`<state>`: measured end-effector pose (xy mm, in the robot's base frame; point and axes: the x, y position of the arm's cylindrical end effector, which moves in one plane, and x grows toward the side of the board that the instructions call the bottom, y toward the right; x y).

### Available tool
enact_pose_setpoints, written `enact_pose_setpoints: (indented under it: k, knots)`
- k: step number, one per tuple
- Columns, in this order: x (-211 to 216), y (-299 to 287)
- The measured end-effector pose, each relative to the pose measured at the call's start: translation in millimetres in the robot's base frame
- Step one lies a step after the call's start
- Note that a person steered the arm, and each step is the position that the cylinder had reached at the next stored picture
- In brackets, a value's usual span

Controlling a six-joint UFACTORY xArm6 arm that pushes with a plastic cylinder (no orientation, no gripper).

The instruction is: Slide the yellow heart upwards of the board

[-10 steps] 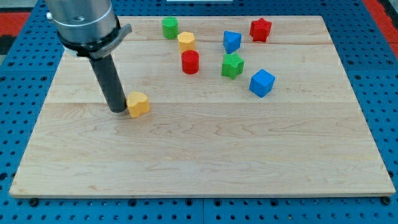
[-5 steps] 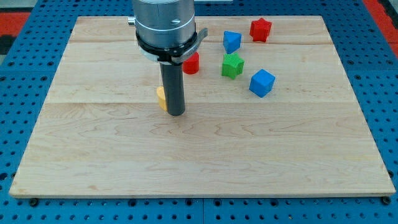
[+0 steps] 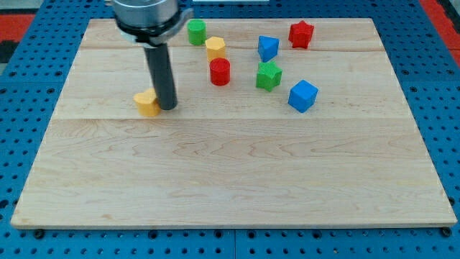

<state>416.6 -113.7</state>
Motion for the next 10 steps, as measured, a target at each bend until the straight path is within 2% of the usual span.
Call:
enact_pose_setpoints:
  k: [1, 3, 5, 6, 7, 8, 10]
  knots:
    - [19.7, 25.3]
    - [33.9, -68.3]
    - [-20.7, 14.4]
    - [-6.4, 26.1]
    - [-4.6, 75.1]
    - [-24.8, 90.8]
    - [-44.5, 71.5]
